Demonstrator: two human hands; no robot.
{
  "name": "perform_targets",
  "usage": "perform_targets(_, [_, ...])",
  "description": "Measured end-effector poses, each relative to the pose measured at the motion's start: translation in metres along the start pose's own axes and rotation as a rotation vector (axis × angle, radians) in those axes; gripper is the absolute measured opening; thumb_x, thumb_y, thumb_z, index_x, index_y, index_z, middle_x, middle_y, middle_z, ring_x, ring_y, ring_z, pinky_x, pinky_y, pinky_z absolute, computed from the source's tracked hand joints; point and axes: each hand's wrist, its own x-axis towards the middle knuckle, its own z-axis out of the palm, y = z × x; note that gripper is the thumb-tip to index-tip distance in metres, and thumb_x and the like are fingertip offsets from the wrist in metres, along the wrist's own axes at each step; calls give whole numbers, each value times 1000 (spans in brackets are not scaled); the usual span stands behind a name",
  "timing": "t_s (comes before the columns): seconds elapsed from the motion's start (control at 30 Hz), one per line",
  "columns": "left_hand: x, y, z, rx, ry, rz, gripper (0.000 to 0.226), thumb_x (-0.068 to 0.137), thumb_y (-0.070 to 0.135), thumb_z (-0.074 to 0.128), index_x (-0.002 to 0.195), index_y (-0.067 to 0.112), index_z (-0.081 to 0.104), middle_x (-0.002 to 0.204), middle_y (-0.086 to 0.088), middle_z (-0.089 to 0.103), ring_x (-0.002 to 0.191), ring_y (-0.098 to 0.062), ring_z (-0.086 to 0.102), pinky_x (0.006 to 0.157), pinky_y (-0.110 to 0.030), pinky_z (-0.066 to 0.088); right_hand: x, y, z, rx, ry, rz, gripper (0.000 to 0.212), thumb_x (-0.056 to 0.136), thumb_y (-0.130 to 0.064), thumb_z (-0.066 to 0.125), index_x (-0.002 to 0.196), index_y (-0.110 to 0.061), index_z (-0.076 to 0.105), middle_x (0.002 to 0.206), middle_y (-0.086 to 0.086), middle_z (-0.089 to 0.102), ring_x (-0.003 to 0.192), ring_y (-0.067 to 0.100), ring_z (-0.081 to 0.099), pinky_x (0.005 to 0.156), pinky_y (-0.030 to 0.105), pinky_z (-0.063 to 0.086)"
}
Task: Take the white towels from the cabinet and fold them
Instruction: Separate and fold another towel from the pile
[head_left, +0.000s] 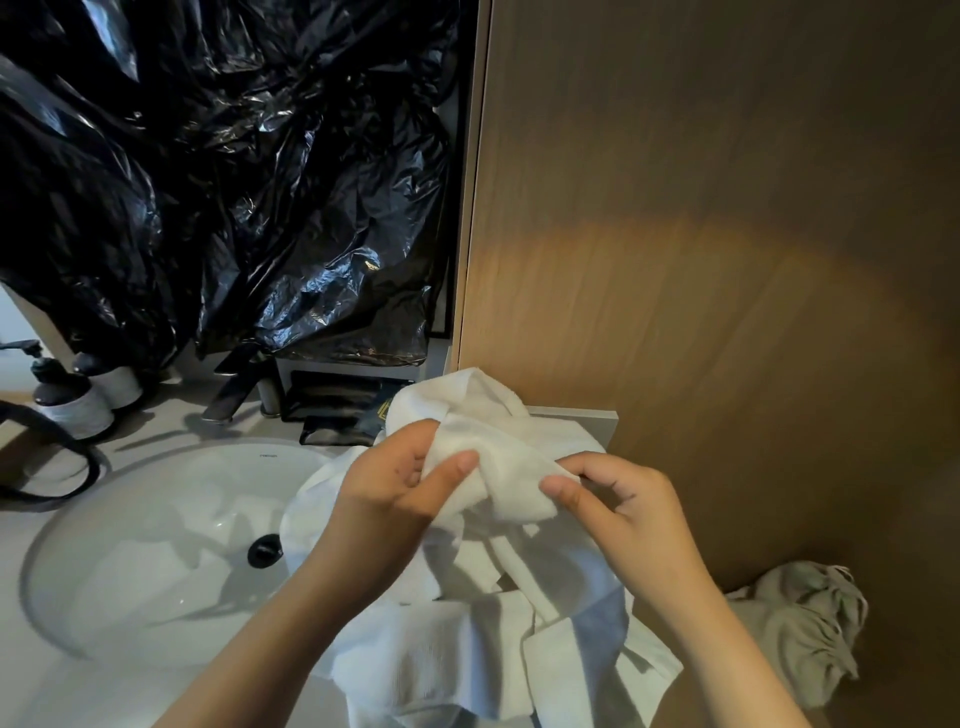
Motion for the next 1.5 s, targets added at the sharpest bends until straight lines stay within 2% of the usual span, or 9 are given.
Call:
perform_targets(0.13, [2, 5, -13, -218, 149, -48, 18, 97, 14, 53, 87, 3, 62, 65, 3, 61, 59, -5, 56, 53, -14, 44, 1, 14, -15, -112, -42, 62, 14, 82, -36, 70, 80, -24, 75, 82, -11, 70, 85, 12, 65, 80, 39, 54])
perform_targets(0.27, [6, -5, -26, 13, 154, 15, 26, 99, 25, 52, 80, 10, 61, 64, 5, 59, 61, -9, 53, 56, -18, 42, -10, 28, -15, -199, -138, 93, 15, 85, -38, 67, 79, -25, 73, 82, -14, 68, 85, 9, 63, 95, 31, 46])
perform_targets(0.37, [8, -24, -29, 379, 147, 30, 21, 92, 32, 46, 88, 21, 63, 79, 8, 65, 76, -10, 57, 70, -29, 45, -14, 21, -6, -133, -42, 65, 15, 92, -32, 63, 79, -26, 66, 81, -8, 64, 81, 15, 61, 75, 33, 51])
perform_targets(0.47, [5, -26, -20, 506, 179, 105, 31, 94, 12, 48, 120, 24, 61, 113, 8, 61, 95, 1, 48, 85, -2, 31, -14, 7, 2, -155, 32, -35, 18, 96, -35, 58, 79, -30, 62, 80, -9, 62, 76, 18, 58, 66, 33, 46])
perform_targets(0.67, [-7, -20, 3, 426, -134, 192, 47, 73, 70, 60, 110, 41, 64, 105, 27, 61, 106, 8, 53, 83, -2, 37, -9, -2, 16, -36, 95, -46, 14, 93, -17, 64, 80, -21, 68, 79, -14, 65, 80, 9, 61, 68, 17, 42])
perform_targets(0.87, [0, -29, 14, 314, -264, 239, 53, 75, 64, 63, 121, 38, 61, 123, 29, 59, 120, 5, 52, 98, -6, 35, -9, -7, 12, 79, 96, -32, 13, 92, -11, 66, 81, -17, 71, 75, -19, 63, 74, 2, 59, 68, 10, 38])
perform_targets(1.07, [3, -21, 23, 245, -278, 201, 18, 86, 27, 72, 100, 38, 70, 90, 18, 67, 95, -7, 62, 82, -8, 40, -11, -6, 8, 114, 84, -35, 10, 89, -17, 70, 81, -14, 75, 77, -13, 68, 76, 5, 62, 69, 10, 40])
perform_targets(1.2, [2, -21, 25, 270, -306, 109, 3, 89, 30, 67, 88, 31, 69, 72, 13, 59, 78, -9, 58, 71, -15, 42, -12, -7, 6, 107, 49, -48, 10, 88, -13, 71, 79, -14, 75, 72, -20, 64, 73, 2, 60, 68, 9, 38])
perform_targets(1.5, [7, -1, 4, 204, -63, 140, 18, 90, 26, 66, 72, 26, 64, 64, 8, 58, 66, -6, 54, 61, -10, 38, -11, 26, -7, -119, -3, 29, 10, 93, -26, 64, 86, -25, 70, 81, -15, 63, 77, 12, 60, 66, 24, 47])
